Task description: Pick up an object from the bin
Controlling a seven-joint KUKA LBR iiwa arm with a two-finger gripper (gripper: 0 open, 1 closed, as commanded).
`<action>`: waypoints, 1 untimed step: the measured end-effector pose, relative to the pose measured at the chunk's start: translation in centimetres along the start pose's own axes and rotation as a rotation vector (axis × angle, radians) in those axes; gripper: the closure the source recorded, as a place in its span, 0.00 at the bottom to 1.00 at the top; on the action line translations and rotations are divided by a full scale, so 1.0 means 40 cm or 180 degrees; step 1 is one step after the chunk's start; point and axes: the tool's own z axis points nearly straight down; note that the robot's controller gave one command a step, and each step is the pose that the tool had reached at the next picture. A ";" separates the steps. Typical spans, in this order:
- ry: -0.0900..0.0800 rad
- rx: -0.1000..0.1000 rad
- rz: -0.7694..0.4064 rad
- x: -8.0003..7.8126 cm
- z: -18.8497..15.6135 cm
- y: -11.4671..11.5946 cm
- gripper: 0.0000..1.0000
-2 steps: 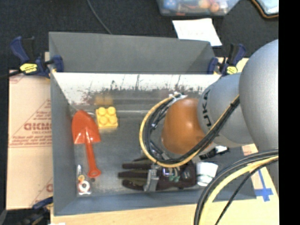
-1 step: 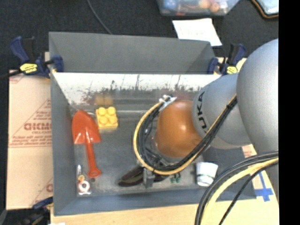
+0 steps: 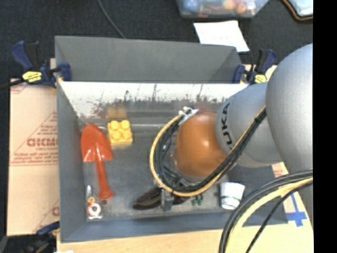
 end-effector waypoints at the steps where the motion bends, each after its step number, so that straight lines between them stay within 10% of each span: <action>1: -0.0001 0.0000 0.0005 0.003 -0.056 -0.001 1.00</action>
Offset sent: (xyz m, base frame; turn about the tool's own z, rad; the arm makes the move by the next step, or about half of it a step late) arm -0.0014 -0.0004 0.0219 0.0006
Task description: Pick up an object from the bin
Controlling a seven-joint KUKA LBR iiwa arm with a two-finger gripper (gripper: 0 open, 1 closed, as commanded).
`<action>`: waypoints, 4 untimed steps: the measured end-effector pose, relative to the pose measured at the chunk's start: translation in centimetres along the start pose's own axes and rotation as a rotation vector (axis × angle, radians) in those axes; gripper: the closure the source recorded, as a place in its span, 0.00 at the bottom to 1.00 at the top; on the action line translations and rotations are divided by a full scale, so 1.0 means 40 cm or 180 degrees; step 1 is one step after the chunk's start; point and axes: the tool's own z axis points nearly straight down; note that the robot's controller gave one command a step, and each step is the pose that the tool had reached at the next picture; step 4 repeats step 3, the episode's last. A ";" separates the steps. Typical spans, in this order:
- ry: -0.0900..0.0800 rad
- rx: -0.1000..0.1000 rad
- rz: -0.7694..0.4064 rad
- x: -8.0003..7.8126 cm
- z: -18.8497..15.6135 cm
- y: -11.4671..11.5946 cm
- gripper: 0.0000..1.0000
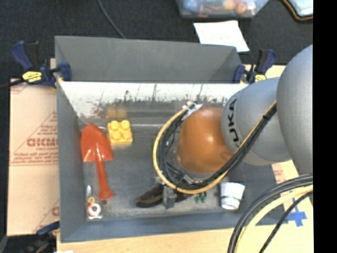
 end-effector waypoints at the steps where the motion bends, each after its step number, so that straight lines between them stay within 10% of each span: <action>1: -0.0018 0.0002 0.0001 -0.004 -0.059 0.000 1.00; 4: -0.0007 0.0003 0.0015 -0.004 -0.177 -0.001 1.00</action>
Offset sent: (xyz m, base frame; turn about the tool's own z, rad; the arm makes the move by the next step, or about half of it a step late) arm 0.0012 0.0002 0.0548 0.0002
